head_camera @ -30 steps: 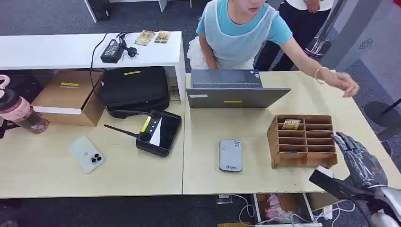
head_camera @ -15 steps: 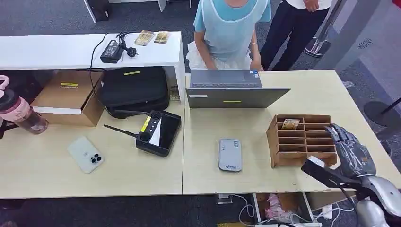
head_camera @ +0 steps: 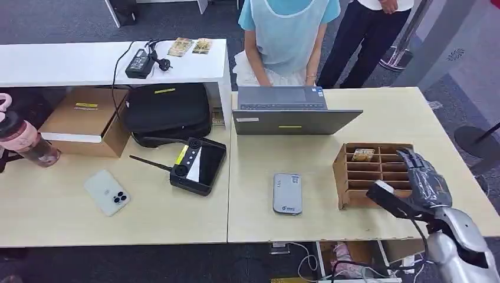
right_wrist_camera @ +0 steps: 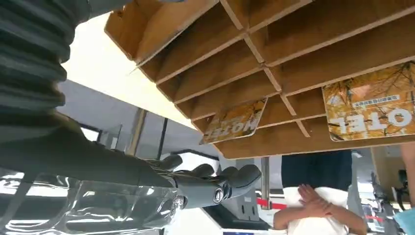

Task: Pass the card to the sensor for recognition and then transmit it.

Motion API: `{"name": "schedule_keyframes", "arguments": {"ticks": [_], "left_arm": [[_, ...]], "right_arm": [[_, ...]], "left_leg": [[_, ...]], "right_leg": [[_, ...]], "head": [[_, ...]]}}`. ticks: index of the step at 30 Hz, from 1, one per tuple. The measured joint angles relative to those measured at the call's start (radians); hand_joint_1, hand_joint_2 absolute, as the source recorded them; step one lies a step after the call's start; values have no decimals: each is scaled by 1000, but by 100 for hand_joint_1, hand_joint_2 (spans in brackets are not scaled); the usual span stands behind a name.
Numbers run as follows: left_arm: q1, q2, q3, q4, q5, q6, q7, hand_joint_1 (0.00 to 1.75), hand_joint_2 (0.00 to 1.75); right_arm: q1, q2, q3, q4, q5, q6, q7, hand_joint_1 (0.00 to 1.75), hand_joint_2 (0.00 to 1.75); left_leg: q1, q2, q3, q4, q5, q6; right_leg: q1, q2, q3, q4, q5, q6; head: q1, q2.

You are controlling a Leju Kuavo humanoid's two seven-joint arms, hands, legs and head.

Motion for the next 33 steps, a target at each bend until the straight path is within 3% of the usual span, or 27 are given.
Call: {"name": "schedule_keyframes", "arguments": {"ticks": [11, 33], "left_arm": [[2, 1, 0, 0, 1, 2, 0, 0, 175], [3, 1, 0, 0, -8, -6, 2, 0, 175]], "right_arm": [[46, -5, -48, -56, -27, 2, -9, 0, 175], [102, -10, -87, -39, 5, 13, 6, 0, 175]], "left_leg": [[0, 1, 0, 0, 0, 0], [0, 1, 0, 0, 0, 0]], "right_leg": [[0, 1, 0, 0, 0, 0], [0, 1, 0, 0, 0, 0]], "head": [[0, 0], [0, 0]]}}
